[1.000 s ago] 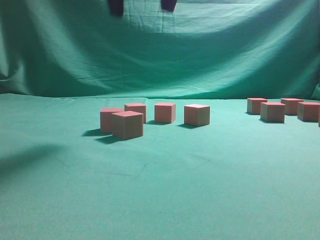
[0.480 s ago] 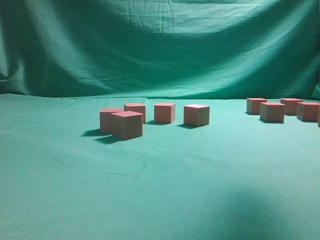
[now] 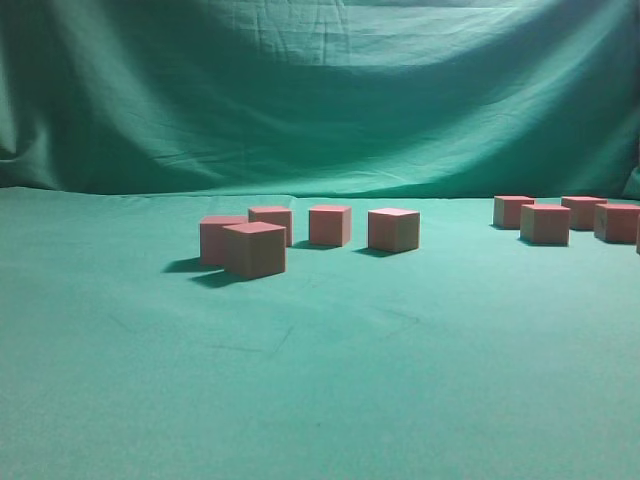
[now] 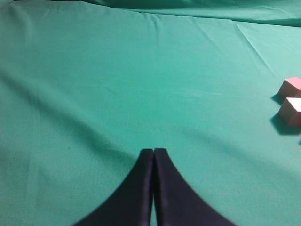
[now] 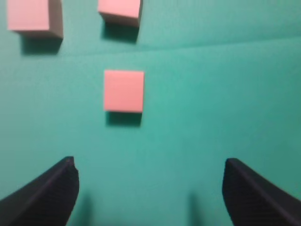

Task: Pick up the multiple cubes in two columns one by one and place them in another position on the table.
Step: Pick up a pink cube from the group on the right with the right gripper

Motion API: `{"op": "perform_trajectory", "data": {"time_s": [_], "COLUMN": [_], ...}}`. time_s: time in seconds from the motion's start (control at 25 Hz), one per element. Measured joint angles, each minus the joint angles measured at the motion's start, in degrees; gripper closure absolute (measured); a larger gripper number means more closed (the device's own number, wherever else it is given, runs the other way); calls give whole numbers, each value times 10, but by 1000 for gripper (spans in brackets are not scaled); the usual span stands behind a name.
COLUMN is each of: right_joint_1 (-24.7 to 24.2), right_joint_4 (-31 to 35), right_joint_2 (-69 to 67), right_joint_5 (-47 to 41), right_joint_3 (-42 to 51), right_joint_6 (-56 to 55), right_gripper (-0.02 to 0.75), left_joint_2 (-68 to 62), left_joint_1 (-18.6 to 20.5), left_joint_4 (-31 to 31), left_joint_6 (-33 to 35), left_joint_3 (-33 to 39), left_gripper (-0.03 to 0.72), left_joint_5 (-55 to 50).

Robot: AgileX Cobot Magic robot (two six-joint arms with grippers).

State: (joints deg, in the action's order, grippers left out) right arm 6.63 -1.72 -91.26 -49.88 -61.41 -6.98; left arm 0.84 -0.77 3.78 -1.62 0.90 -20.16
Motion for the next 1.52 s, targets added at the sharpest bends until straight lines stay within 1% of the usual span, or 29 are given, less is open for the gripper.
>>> {"op": "perform_trajectory", "data": {"time_s": [0.04,0.08,0.12,0.28,0.64,0.72,0.8,0.88,0.92,1.04,1.28,1.4,1.52], "right_joint_1": [0,0,0,0,0,0,0,0,0,0,7,30,66], "right_joint_4": [1,4,7,13,13,13,13,14,14,14,14,14,14], "right_joint_2": [-12,-22,-35,-79,-126,-132,-135,-137,-137,-137,-106,-67,-19], "right_joint_5": [12,29,44,91,144,153,155,155,155,133,12,-44,-82], "right_joint_3": [1,1,1,1,1,1,1,1,1,-14,-103,-143,-154], "right_joint_6": [1,3,3,13,31,31,31,31,31,32,32,33,33], "right_gripper": [130,173,185,181,181,256,349,470,486,476,476,476,476], "left_joint_2": [0,0,0,0,0,0,0,0,0,0,0,0,0], "left_joint_1": [0,0,0,0,0,0,0,0,0,0,0,0,0], "left_joint_4": [0,0,0,0,0,0,0,0,0,0,0,0,0], "left_joint_6": [0,0,0,0,0,0,0,0,0,0,0,0,0], "left_joint_3": [0,0,0,0,0,0,0,0,0,0,0,0,0], "left_gripper": [688,688,688,688,688,688,688,688,688,688,688,688,688], "left_joint_5": [0,0,0,0,0,0,0,0,0,0,0,0,0]}}
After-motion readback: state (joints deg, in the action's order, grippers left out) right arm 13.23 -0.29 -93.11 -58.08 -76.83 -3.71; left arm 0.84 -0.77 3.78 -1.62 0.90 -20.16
